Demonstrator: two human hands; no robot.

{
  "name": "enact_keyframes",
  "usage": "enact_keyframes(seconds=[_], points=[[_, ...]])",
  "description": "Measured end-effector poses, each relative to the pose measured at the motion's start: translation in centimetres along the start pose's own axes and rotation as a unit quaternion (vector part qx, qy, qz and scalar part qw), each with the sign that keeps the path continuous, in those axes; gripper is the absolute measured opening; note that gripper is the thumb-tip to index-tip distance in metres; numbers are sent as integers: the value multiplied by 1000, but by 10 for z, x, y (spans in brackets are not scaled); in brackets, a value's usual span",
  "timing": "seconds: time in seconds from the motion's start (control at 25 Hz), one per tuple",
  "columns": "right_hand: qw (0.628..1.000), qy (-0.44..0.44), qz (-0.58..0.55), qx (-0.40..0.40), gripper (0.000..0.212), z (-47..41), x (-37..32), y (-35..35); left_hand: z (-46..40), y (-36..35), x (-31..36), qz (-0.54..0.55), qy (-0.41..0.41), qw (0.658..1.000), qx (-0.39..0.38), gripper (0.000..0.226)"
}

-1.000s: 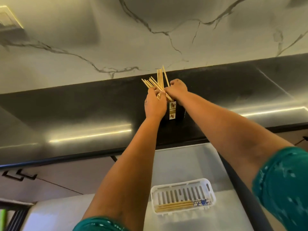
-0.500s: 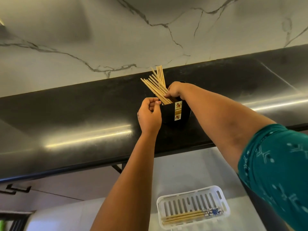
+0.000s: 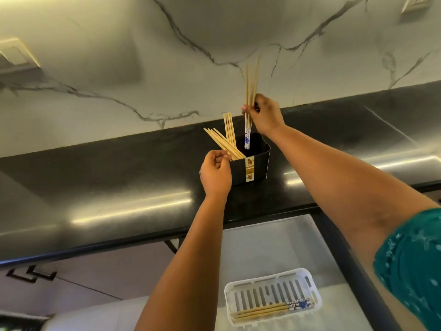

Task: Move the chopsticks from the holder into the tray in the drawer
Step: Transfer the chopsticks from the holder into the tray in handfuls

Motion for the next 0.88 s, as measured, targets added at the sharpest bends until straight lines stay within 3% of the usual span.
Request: enact_keyframes(seconds=[0.12,0.24,0.4,0.48,0.6,0.68,0.8,0.88], points=[[990,-4,-134,36,14,20,-45,35,18,2,47,20,-33,999,-11,7],[945,-108,-308,-10,10,72,-79,45,41,14,78,-18,-76,996,-39,25],[891,-235,-389,-4,18,165,-92,42,86,22,46,-225,-48,953,-198,27],[887,-274,-371,-7,23,200,-88,37,104,29,21,-245,21,932,-264,24],[882,-313,-352,-13,23,230,-83,31,131,34,-6,-174,175,894,-374,21],[902,-306,-296,-69,24,241,-85,29,150,34,-17,-118,244,862,-428,25],[914,-272,-270,-132,28,254,-91,24,170,35,-26,14,283,829,-481,31],[915,-273,-281,-97,37,267,-93,24,176,34,-31,98,292,839,-449,28]])
Point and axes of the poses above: each hand's wrist, its own z-axis away from the middle knuckle, its own y-axis out of the back of the hand, x = y × z, the point moved 3 cm from there along -z, towards the middle knuckle, and after that the axes turned 14 degrees about y, right-handed, at the moved point
